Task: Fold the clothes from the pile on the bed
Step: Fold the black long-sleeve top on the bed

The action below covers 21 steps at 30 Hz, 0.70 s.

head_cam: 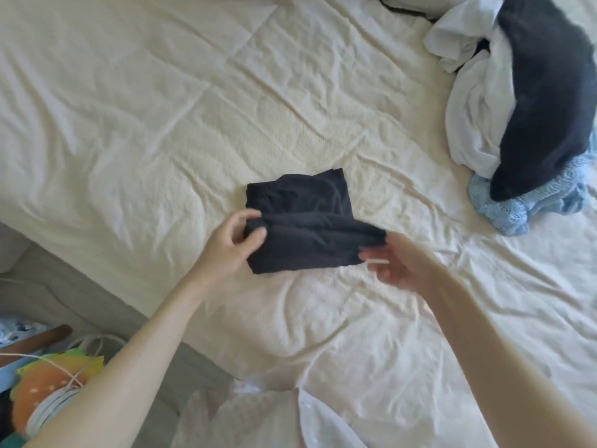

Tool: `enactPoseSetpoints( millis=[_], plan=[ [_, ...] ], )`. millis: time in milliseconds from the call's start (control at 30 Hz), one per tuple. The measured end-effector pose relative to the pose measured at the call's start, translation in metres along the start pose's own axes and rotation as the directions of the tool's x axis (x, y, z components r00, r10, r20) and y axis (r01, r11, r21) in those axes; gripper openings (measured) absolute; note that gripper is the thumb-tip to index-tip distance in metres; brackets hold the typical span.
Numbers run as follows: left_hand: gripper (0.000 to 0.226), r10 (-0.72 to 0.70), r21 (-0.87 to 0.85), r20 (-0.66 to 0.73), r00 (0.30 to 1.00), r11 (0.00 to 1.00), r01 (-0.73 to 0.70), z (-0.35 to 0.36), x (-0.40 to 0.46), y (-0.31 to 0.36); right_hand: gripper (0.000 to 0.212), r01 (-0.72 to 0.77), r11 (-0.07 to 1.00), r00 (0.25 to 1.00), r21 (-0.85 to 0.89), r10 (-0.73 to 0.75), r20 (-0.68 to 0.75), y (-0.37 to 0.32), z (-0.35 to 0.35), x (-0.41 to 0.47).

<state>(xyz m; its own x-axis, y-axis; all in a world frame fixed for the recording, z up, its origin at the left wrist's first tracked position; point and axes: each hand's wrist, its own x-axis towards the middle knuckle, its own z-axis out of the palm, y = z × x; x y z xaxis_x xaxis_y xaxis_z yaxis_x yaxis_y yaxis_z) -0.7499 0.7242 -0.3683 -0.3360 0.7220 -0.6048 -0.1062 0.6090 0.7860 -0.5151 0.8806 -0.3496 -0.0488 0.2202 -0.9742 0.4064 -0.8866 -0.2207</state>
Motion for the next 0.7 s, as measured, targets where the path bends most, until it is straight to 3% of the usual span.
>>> enactPoseSetpoints(
  millis=[67,133,167,200,233,267,300,333,433,533,633,700],
  plan=[
    [0.035,0.002,0.060,-0.148,0.989,0.998,0.006,0.001,0.031,0.003,0.035,0.101,0.995,0.994,-0.022,-0.102,-0.045,-0.025,0.018,0.011],
    [0.057,0.000,0.249,-0.214,0.977,0.967,0.055,0.006,0.055,0.002,0.037,0.295,0.931,0.928,-0.216,-0.333,-0.168,-0.037,0.040,0.021],
    [0.064,0.048,0.416,-0.238,0.970,0.907,0.057,0.010,0.062,-0.001,0.032,0.411,0.787,0.816,-0.460,-0.543,-0.200,-0.035,0.050,0.028],
    [0.067,0.129,0.602,-0.240,0.962,0.797,0.043,0.014,0.065,-0.004,0.028,0.456,0.513,0.646,-0.727,-0.753,-0.127,-0.029,0.059,0.037],
    [0.067,0.234,0.758,-0.196,0.952,0.652,-0.004,0.020,0.064,-0.010,0.030,0.441,0.203,0.507,-0.874,-0.860,0.056,-0.020,0.067,0.045],
    [0.065,0.336,0.854,-0.112,0.935,0.514,-0.083,0.027,0.062,-0.017,0.036,0.424,-0.035,0.437,-0.905,-0.867,0.239,-0.010,0.073,0.054],
    [0.062,0.410,0.901,-0.020,0.912,0.404,-0.161,0.035,0.060,-0.025,0.043,0.411,-0.182,0.421,-0.893,-0.831,0.363,-0.001,0.075,0.065],
    [0.061,0.446,0.921,0.059,0.893,0.321,-0.221,0.042,0.058,-0.034,0.048,0.402,-0.250,0.422,-0.881,-0.803,0.421,0.008,0.075,0.076],
    [0.057,0.362,0.956,0.156,0.919,0.180,-0.233,0.051,0.059,-0.060,0.054,0.360,-0.241,0.476,-0.901,-0.783,0.400,0.024,0.067,0.105],
    [0.058,0.272,0.970,0.175,0.946,0.118,-0.213,0.053,0.075,-0.064,0.058,0.309,-0.208,0.589,-0.928,-0.725,0.358,0.024,0.064,0.123],
    [0.063,0.182,0.967,0.185,0.966,0.139,-0.212,0.054,0.089,-0.050,0.060,0.324,-0.195,0.646,-0.926,-0.669,0.367,0.009,0.066,0.123],
    [0.059,0.196,0.925,0.197,0.961,0.288,-0.248,0.051,0.087,-0.035,0.059,0.402,-0.118,0.645,-0.908,-0.667,0.372,-0.001,0.066,0.112]
  ],
)
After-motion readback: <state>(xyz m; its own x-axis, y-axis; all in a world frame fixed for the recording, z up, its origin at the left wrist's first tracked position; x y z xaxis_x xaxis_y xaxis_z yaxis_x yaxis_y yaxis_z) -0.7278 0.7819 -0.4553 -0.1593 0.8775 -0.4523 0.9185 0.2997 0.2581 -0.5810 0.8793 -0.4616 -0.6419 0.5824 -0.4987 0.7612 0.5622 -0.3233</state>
